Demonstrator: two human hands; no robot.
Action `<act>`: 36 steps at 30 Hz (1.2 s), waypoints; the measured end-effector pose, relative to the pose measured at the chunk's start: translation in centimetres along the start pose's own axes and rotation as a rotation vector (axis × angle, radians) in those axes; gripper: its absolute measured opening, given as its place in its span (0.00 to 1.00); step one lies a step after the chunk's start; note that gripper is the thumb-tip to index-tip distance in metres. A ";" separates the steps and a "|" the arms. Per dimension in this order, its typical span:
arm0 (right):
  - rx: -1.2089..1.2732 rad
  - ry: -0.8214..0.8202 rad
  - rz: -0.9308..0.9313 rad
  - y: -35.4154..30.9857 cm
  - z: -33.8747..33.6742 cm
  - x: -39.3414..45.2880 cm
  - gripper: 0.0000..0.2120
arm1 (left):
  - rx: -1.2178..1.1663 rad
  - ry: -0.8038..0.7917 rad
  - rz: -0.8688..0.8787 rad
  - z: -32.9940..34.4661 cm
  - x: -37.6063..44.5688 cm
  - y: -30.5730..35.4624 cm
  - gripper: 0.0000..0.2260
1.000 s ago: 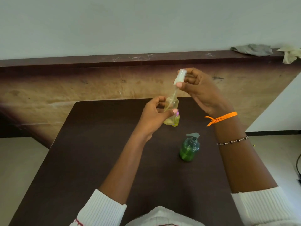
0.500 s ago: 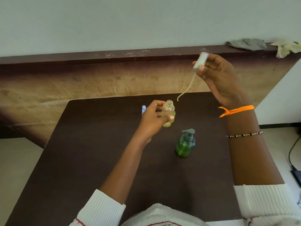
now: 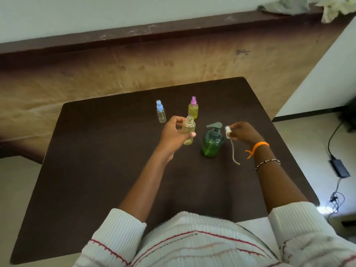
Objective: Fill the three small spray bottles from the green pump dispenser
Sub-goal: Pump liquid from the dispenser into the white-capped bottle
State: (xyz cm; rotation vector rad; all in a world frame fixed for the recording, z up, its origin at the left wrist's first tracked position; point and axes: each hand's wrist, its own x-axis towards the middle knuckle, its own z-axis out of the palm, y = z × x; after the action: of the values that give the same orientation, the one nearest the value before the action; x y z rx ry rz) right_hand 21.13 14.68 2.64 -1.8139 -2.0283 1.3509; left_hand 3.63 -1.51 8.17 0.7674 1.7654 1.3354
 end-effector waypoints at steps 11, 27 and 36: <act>-0.071 0.035 0.009 2.1 4.2 -1.6 0.15 | 0.030 -0.046 -0.045 0.4 -0.6 -1.1 0.17; 0.284 0.045 -0.159 -3.3 0.4 -1.1 0.10 | 0.119 -0.021 -0.059 1.5 -0.5 -1.7 0.17; 0.410 -0.071 -0.095 -7.9 3.9 -0.7 0.19 | 0.193 0.036 -0.008 2.9 0.3 -2.1 0.18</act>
State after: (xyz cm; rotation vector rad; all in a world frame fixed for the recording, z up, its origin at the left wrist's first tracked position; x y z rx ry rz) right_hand 13.11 12.85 5.77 -1.4931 -1.6801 1.6718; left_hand 5.92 -0.37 5.70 0.8441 1.9441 1.1915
